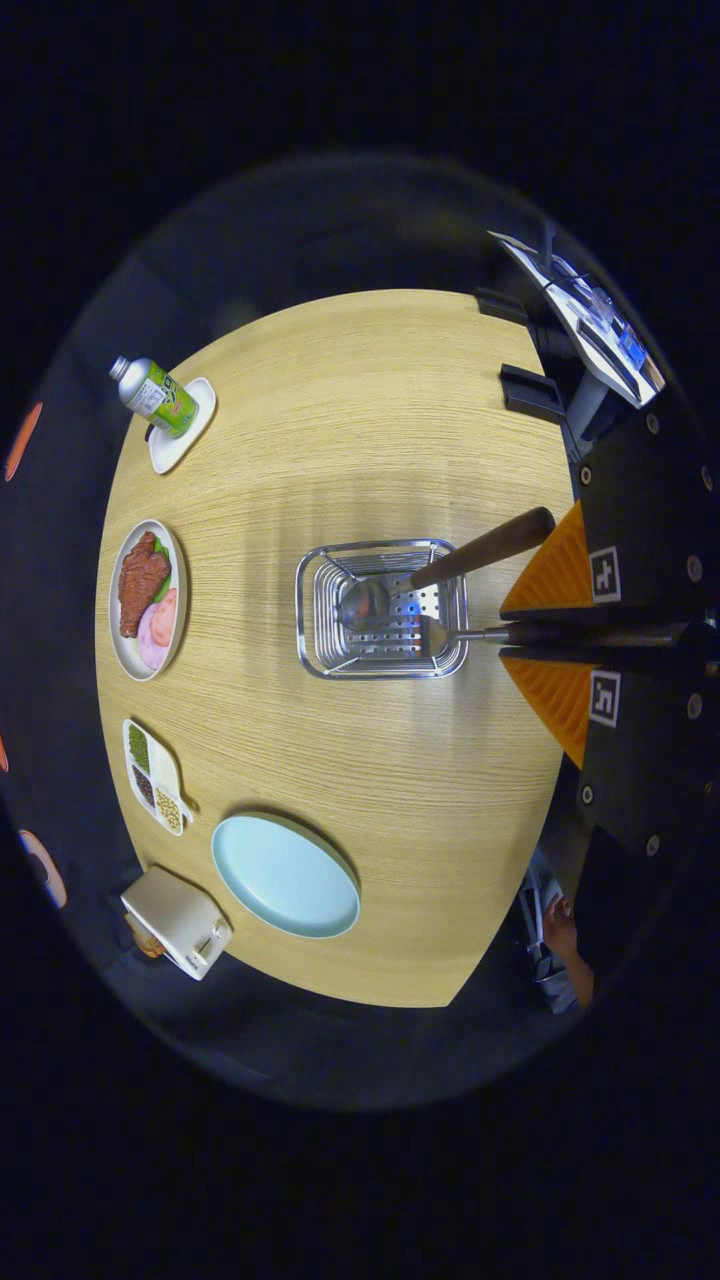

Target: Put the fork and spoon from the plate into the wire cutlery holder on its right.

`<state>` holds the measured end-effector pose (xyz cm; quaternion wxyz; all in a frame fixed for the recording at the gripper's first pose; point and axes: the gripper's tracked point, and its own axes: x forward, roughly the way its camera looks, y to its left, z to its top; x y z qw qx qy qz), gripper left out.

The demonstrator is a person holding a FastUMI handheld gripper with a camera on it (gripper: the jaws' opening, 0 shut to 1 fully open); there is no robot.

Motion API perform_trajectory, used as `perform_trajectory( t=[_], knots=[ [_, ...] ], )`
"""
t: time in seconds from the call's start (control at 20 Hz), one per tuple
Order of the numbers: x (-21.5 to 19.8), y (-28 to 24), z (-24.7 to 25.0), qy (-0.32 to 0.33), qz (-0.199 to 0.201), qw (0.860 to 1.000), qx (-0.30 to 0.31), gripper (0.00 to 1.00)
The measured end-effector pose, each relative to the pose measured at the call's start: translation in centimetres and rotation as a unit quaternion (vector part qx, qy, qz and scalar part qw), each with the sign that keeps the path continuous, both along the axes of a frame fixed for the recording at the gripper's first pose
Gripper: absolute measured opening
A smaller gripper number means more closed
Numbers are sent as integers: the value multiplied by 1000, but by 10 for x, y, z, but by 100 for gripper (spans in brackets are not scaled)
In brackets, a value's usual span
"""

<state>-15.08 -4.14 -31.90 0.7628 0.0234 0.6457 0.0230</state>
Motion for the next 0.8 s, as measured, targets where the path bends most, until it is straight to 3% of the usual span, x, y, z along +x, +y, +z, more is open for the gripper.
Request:
perform_trajectory(
  t=[0.3, 0.5, 0.7, 0.8],
  knots=[
    [20, -3, 19, -41, -15, 999, 12, 16],
    [56, -1, 57, -133, -50, 988, 55, 19],
    [92, -15, 107, -252, -58, 964, 57, 33],
    [108, -25, 133, -301, -64, 950, 49, 53]
  ],
)
